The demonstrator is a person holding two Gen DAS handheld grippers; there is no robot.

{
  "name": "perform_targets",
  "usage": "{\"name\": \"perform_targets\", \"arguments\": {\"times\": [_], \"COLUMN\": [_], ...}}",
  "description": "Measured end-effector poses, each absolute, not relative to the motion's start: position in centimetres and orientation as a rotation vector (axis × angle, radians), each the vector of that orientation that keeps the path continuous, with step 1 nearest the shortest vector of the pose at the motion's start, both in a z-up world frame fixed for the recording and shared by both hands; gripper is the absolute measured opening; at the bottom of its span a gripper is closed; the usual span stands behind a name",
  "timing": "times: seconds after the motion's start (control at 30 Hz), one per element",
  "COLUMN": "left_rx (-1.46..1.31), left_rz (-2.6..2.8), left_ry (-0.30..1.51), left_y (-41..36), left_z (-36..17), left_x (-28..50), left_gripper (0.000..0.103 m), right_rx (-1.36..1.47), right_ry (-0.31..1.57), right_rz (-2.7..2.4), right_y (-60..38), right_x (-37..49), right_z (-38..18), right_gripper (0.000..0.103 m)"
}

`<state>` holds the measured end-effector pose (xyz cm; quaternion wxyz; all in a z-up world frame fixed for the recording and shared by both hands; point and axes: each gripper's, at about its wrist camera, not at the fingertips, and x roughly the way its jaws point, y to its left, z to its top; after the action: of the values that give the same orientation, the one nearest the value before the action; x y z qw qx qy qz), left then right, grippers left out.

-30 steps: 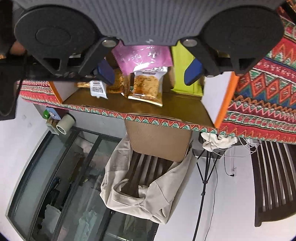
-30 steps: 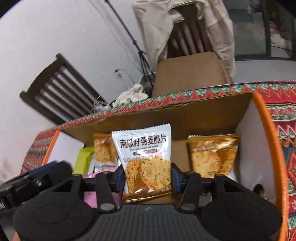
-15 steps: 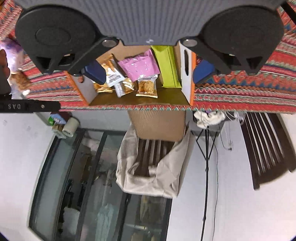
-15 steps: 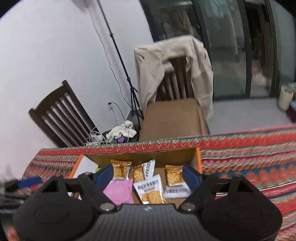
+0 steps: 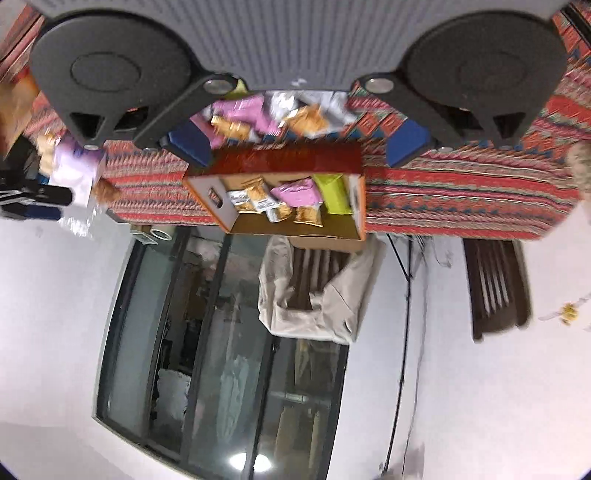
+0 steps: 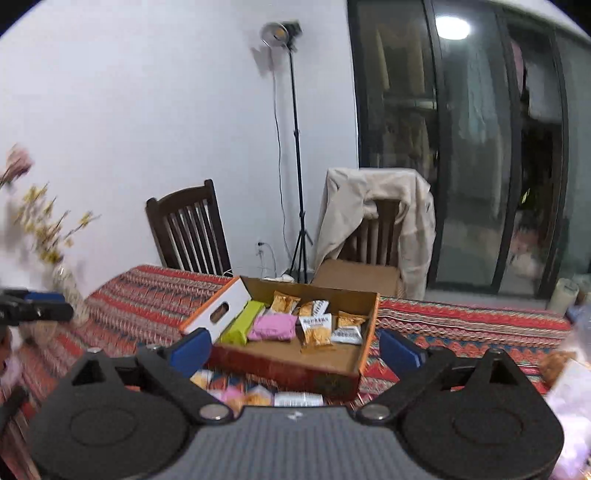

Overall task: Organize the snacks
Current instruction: 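Withdraw both tools from the box toward the pile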

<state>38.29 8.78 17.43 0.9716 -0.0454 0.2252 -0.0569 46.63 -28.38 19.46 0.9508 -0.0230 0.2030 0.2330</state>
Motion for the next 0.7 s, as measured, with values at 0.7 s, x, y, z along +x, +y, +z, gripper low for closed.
{"name": "perform_targets", "arguments": {"times": [0.7], "left_rx": [-0.051], "left_rz": [0.048], "left_ry": [0.510], "left_y": [8.0], "left_z": [4.2], "left_x": [19.2], "left_gripper": [0.103], "right_rx": [0.049], "right_ry": [0.575], "right_rz": [0.368], "right_y": [-28.0], "right_x": [21.2], "right_z": [2.6], "right_gripper": [0.103]}}
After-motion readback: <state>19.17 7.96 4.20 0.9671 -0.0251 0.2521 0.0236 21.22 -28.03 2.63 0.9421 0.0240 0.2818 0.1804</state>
